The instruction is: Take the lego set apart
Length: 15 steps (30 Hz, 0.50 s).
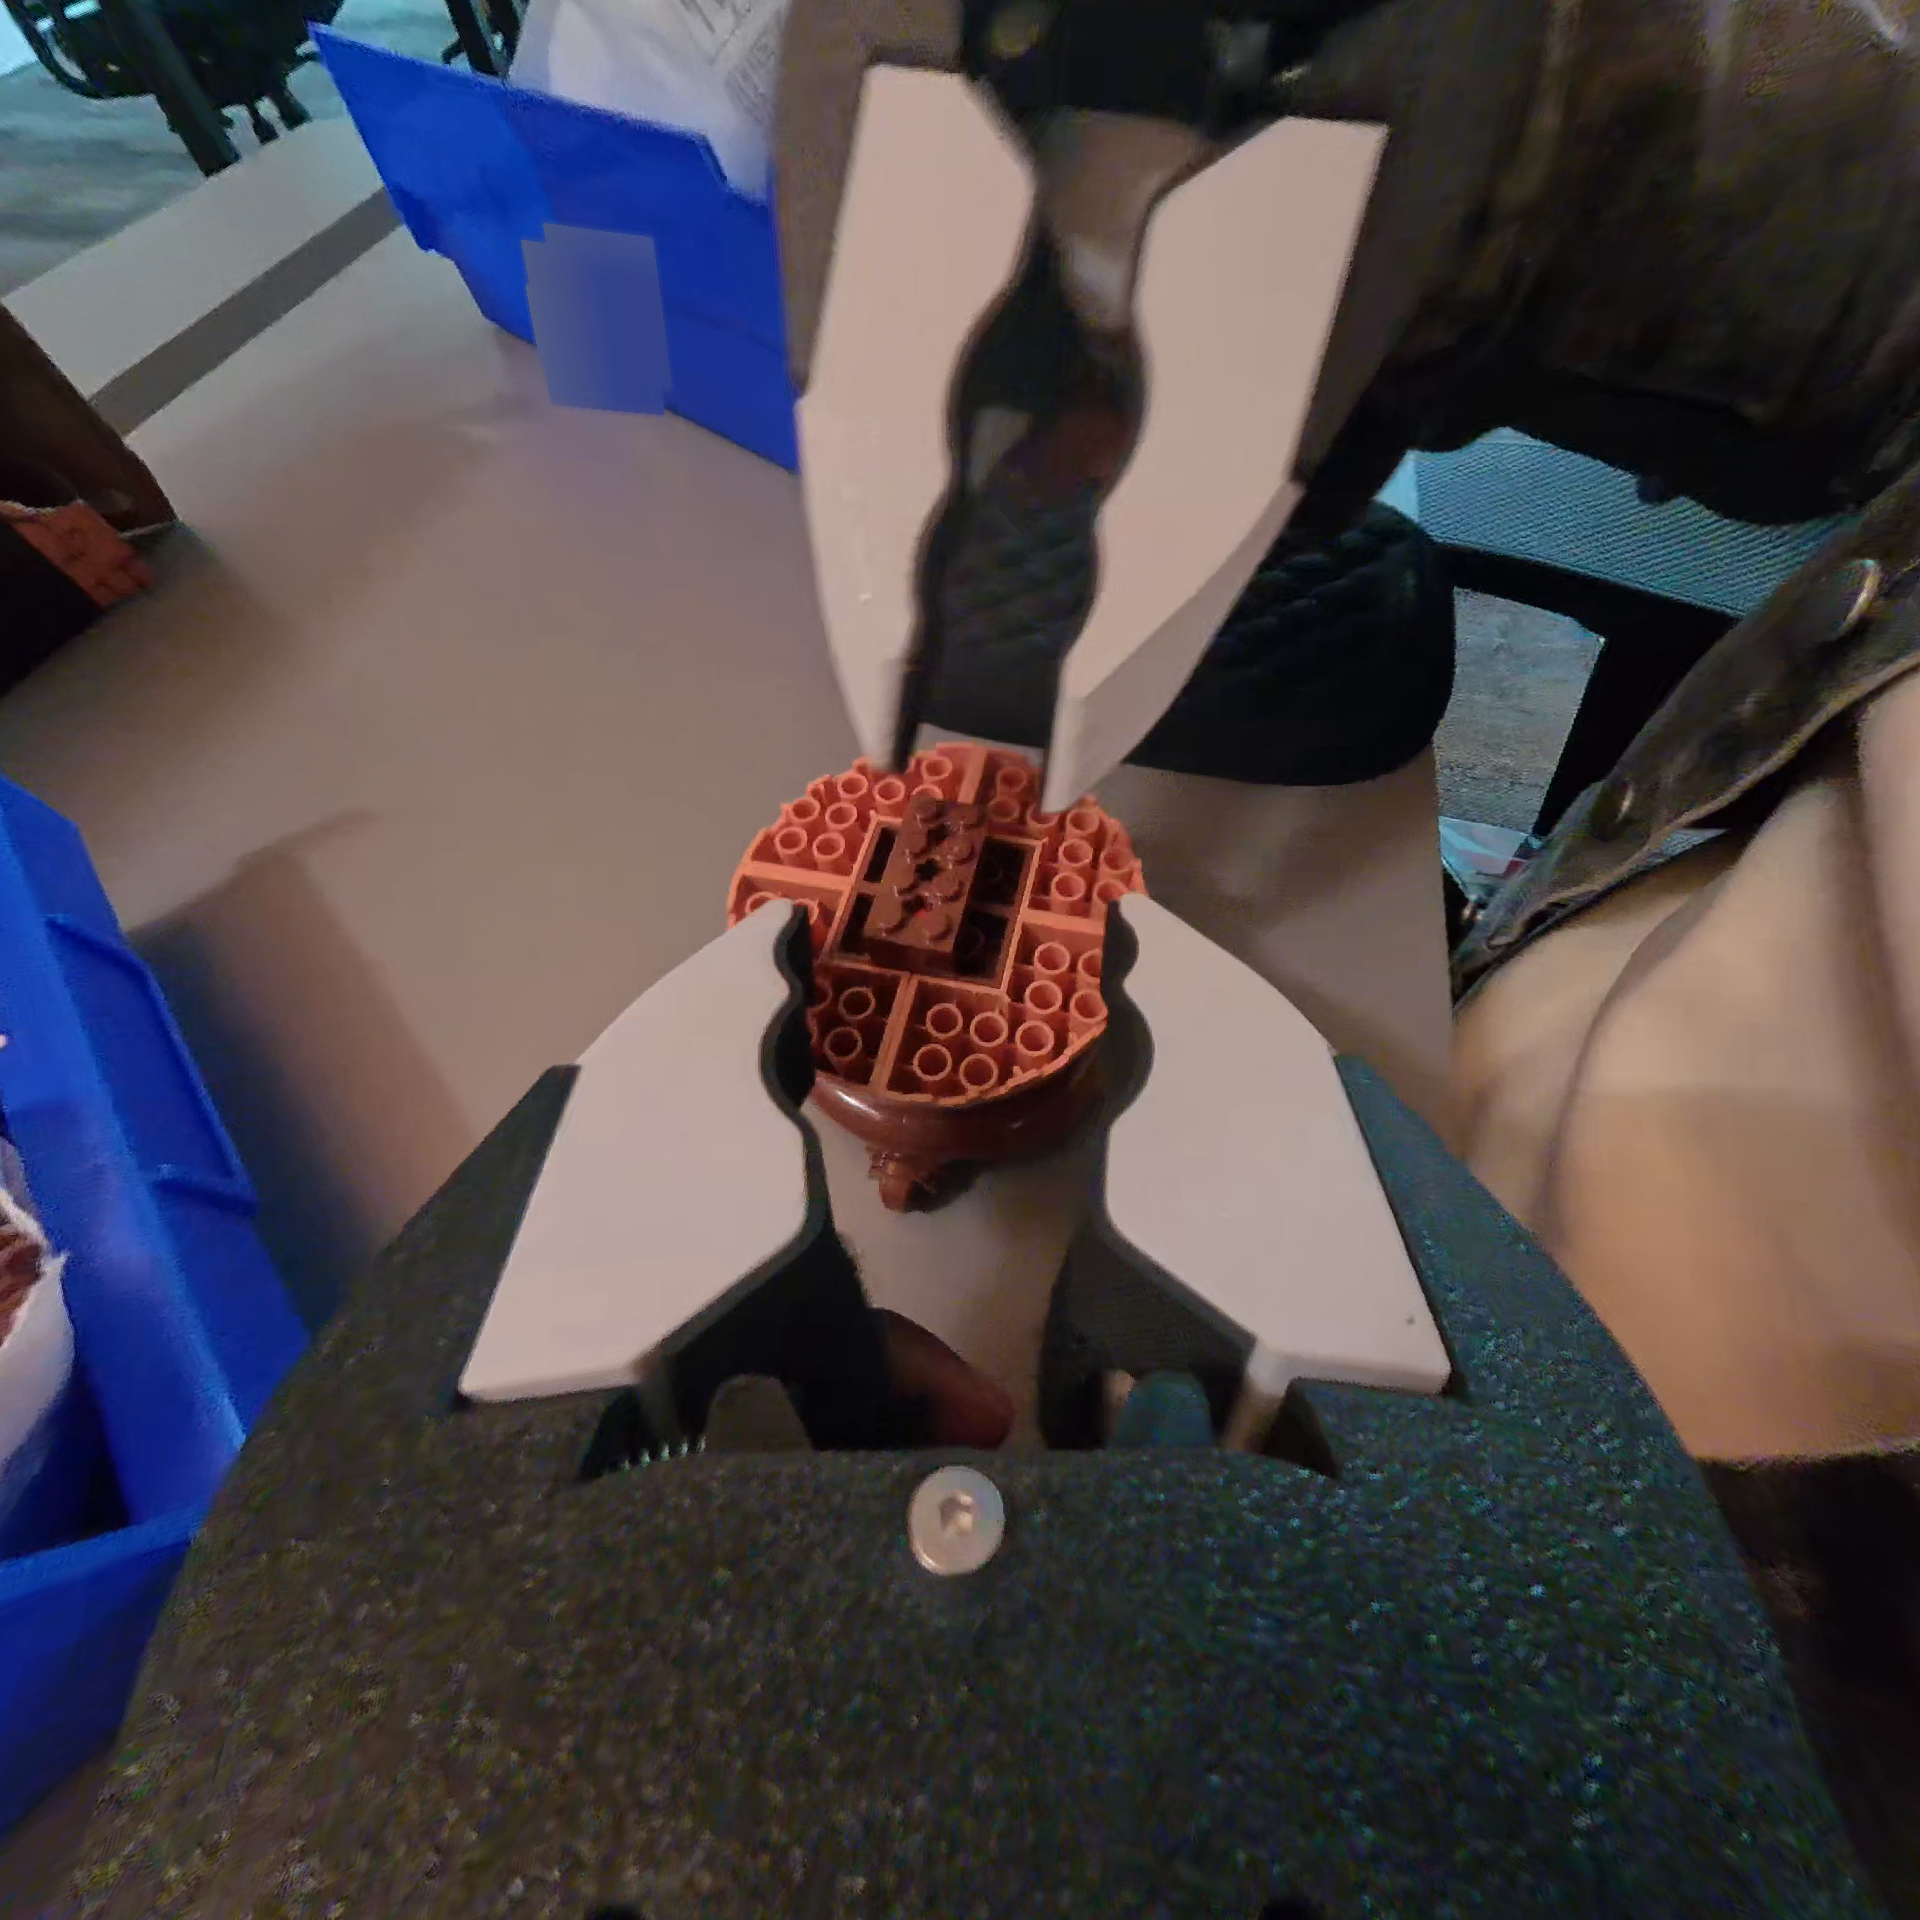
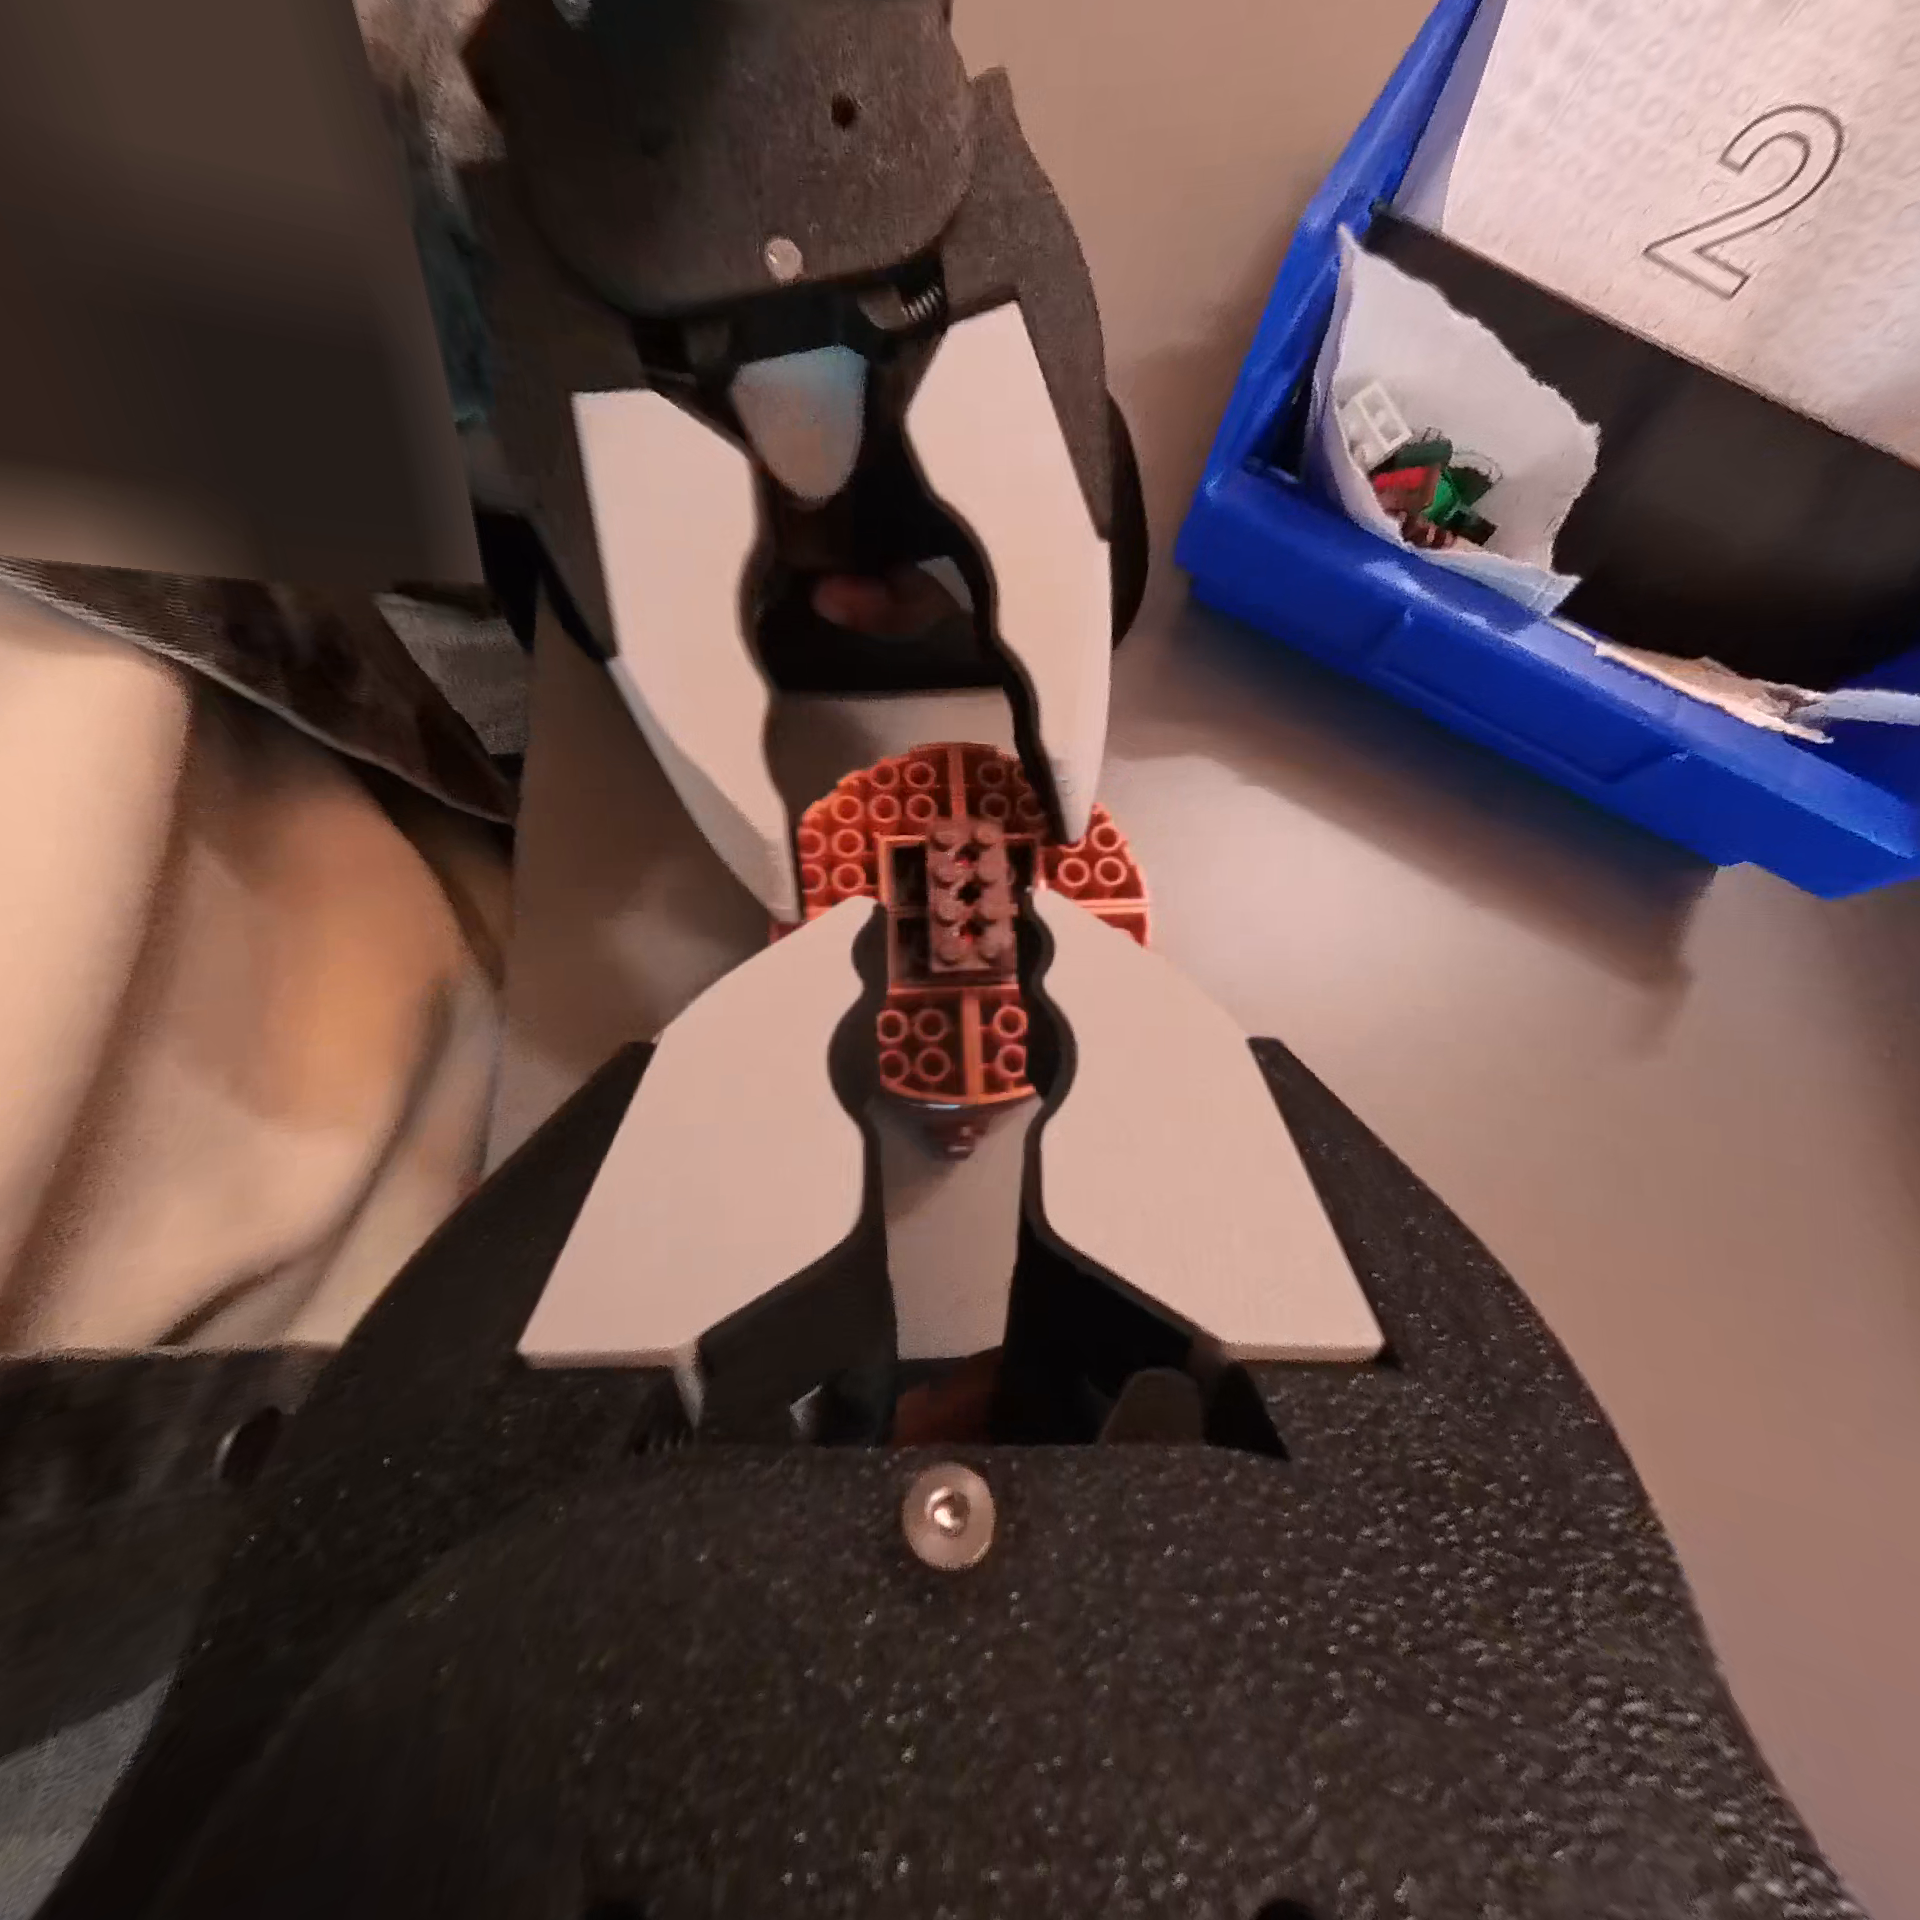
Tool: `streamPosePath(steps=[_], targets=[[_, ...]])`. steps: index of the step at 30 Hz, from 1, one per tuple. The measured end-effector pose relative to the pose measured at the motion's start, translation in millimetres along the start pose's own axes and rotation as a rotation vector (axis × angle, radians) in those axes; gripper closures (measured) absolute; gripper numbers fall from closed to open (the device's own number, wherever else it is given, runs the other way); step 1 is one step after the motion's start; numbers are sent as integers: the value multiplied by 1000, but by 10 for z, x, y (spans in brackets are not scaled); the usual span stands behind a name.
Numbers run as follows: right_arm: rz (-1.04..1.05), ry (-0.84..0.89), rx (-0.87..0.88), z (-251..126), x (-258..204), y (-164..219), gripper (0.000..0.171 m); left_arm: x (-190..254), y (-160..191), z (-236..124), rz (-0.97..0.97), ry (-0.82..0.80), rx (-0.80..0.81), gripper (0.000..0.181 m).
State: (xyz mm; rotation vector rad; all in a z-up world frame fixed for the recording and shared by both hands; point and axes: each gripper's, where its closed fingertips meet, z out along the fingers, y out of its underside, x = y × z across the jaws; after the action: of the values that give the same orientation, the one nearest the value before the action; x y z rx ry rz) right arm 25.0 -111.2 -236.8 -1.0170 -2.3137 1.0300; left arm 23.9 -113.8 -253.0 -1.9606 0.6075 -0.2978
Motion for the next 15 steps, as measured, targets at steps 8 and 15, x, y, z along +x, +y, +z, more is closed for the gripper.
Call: streamPosePath(steps=[8,15], targets=[[-56,-55,-128,178,17,90,155,-14,-1,85,-16,59,-11,136],[-74,-45,57,164,10,68,156,-22,10,95,-55,68,-21,146]])
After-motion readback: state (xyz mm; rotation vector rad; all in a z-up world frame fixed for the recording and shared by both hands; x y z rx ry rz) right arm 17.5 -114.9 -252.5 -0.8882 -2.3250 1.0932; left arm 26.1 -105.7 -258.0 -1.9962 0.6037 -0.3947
